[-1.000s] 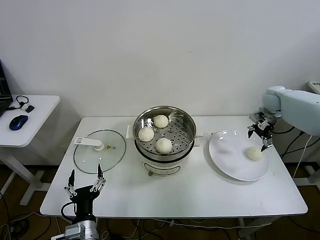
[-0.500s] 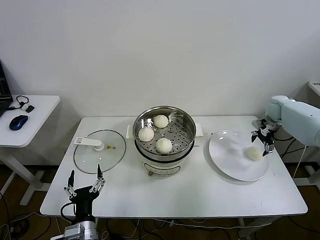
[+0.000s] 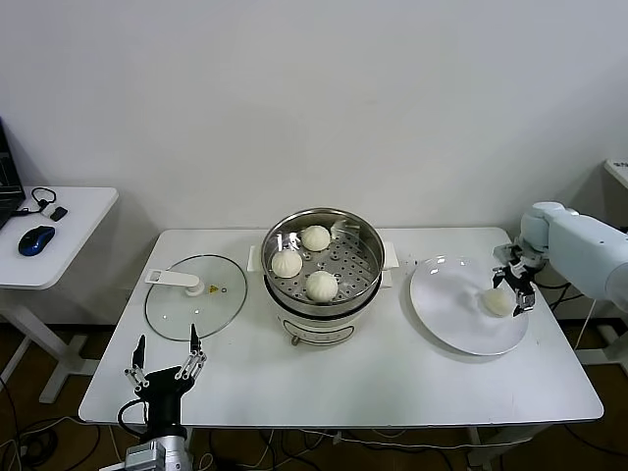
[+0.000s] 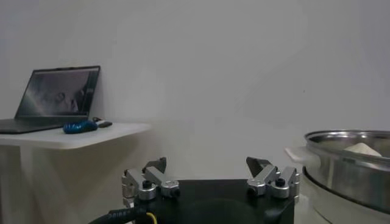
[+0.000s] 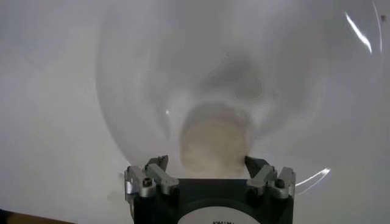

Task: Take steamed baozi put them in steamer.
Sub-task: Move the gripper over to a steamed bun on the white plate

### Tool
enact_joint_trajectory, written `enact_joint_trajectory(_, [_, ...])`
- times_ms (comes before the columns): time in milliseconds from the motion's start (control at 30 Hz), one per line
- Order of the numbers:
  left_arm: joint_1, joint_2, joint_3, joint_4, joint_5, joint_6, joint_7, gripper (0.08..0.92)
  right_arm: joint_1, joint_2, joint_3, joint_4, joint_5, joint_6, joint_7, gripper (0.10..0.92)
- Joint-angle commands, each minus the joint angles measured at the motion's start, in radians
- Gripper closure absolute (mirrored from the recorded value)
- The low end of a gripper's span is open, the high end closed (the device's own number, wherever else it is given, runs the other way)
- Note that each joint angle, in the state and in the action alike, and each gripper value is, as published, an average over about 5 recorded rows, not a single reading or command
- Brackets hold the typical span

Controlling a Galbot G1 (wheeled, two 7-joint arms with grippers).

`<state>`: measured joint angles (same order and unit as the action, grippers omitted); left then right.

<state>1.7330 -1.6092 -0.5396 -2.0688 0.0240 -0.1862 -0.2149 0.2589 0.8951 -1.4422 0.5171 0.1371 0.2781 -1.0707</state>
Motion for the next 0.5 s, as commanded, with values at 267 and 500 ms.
enact_joint_trajectory(267, [0.002,-0.049,0.004,-0.007,0.003,0.001,-0.003,0.177,-0.018,0.006,0.042,-0.022,-0.017,-0.007,0.013,0.320])
enact_joint_trajectory(500, [0.003,-0.049,0.003,-0.011,0.002,0.000,-0.004,0.177,0.023,-0.008,0.011,0.031,-0.009,-0.018,0.014,0.492])
